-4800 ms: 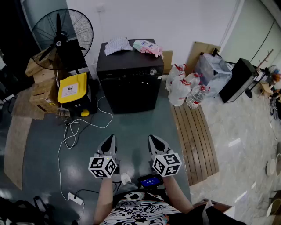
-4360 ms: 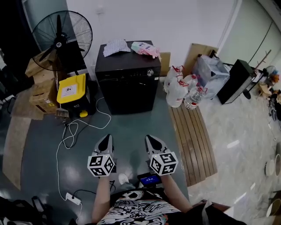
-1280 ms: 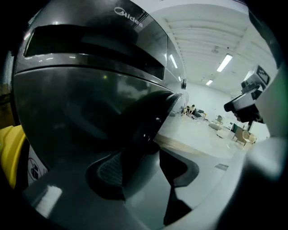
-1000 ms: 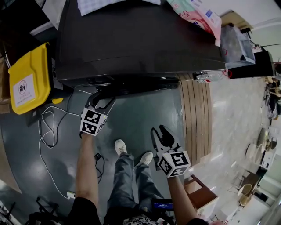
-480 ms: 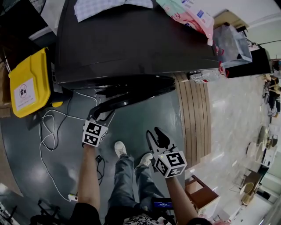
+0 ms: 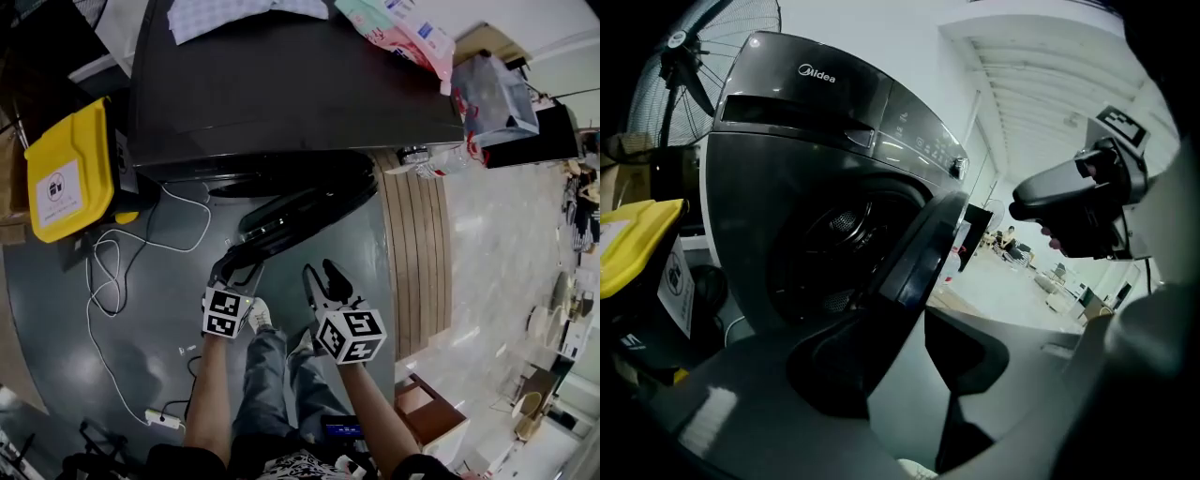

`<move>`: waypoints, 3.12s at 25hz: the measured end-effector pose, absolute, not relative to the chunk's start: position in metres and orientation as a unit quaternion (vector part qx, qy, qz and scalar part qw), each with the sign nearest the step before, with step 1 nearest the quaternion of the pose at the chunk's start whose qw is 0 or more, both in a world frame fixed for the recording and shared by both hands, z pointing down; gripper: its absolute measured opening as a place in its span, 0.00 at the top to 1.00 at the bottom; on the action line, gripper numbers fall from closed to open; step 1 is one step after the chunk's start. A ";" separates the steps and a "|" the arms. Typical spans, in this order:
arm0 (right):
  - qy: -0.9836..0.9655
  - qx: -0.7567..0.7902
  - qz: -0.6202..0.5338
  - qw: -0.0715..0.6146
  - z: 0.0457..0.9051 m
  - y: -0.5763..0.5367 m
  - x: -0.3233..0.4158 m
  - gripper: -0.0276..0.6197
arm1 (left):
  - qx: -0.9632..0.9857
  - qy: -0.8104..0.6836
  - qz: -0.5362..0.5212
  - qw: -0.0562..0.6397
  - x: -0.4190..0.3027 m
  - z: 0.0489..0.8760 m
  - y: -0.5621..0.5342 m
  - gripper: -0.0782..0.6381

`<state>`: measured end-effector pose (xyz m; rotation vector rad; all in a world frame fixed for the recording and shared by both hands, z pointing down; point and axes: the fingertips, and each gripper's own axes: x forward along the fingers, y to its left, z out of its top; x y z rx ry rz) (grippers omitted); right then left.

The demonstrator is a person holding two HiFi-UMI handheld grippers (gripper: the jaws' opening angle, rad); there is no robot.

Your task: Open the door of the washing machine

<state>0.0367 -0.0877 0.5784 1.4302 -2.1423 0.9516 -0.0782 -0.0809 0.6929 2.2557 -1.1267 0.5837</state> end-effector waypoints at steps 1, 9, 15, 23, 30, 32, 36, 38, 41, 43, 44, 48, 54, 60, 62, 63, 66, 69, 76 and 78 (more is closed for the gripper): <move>-0.763 0.511 0.343 0.196 0.581 -0.089 0.033 0.69 | 0.839 -0.416 0.219 0.275 -0.076 0.693 -0.076 0.64; -0.731 0.538 0.367 0.202 0.592 -0.094 0.029 0.58 | 0.857 -0.362 0.246 0.272 -0.049 0.690 -0.035 0.66; -0.701 0.547 0.387 0.243 0.610 -0.080 0.038 0.57 | 0.879 -0.289 0.266 0.269 -0.026 0.690 -0.005 0.65; -0.702 0.545 0.366 0.276 0.610 -0.068 0.046 0.60 | 0.883 -0.261 0.283 0.269 -0.011 0.693 0.015 0.65; -0.689 0.538 0.396 0.280 0.617 -0.059 0.058 0.59 | 0.889 -0.229 0.288 0.271 0.007 0.692 0.031 0.65; -0.690 0.540 0.393 0.281 0.618 -0.056 0.064 0.59 | 0.893 -0.210 0.284 0.277 0.013 0.690 0.036 0.65; -0.695 0.534 0.390 0.281 0.619 -0.048 0.072 0.61 | 0.900 -0.182 0.279 0.282 0.017 0.683 0.043 0.63; -0.696 0.532 0.391 0.282 0.619 -0.045 0.076 0.61 | 0.902 -0.183 0.275 0.278 0.017 0.677 0.044 0.63; -0.694 0.531 0.395 0.283 0.619 -0.039 0.083 0.62 | 0.904 -0.229 0.243 0.267 0.004 0.663 0.031 0.68; -0.692 0.532 0.397 0.283 0.619 -0.036 0.089 0.63 | 0.896 -0.277 0.215 0.271 -0.012 0.654 0.016 0.68; -0.691 0.532 0.398 0.285 0.619 -0.033 0.092 0.64 | 0.891 -0.297 0.204 0.275 -0.019 0.650 0.010 0.68; -0.684 0.537 0.396 0.294 0.620 -0.020 0.110 0.66 | 0.877 -0.342 0.179 0.288 -0.031 0.640 -0.005 0.70; -0.673 0.549 0.386 0.311 0.618 -0.007 0.140 0.69 | 0.859 -0.386 0.144 0.304 -0.035 0.636 -0.021 0.73; -0.649 0.579 0.372 0.325 0.615 0.009 0.180 0.72 | 0.849 -0.403 0.132 0.314 -0.027 0.636 -0.025 0.74; -0.638 0.592 0.367 0.328 0.614 0.013 0.194 0.72 | 0.846 -0.409 0.128 0.317 -0.027 0.636 -0.029 0.74; -0.633 0.599 0.365 0.329 0.614 0.015 0.200 0.73 | 0.845 -0.411 0.126 0.318 -0.028 0.636 -0.031 0.75; -0.617 0.617 0.359 0.333 0.613 0.018 0.220 0.73 | 0.844 -0.414 0.127 0.316 -0.029 0.638 -0.035 0.75; -0.598 0.636 0.354 0.335 0.613 0.021 0.238 0.73 | 0.841 -0.422 0.121 0.315 -0.032 0.636 -0.039 0.76; -0.589 0.640 0.356 0.342 0.616 0.019 0.257 0.72 | 0.832 -0.453 0.109 0.302 -0.041 0.621 -0.050 0.76; -0.580 0.644 0.355 0.349 0.611 0.025 0.261 0.77 | 0.826 -0.470 0.105 0.293 -0.045 0.608 -0.047 0.76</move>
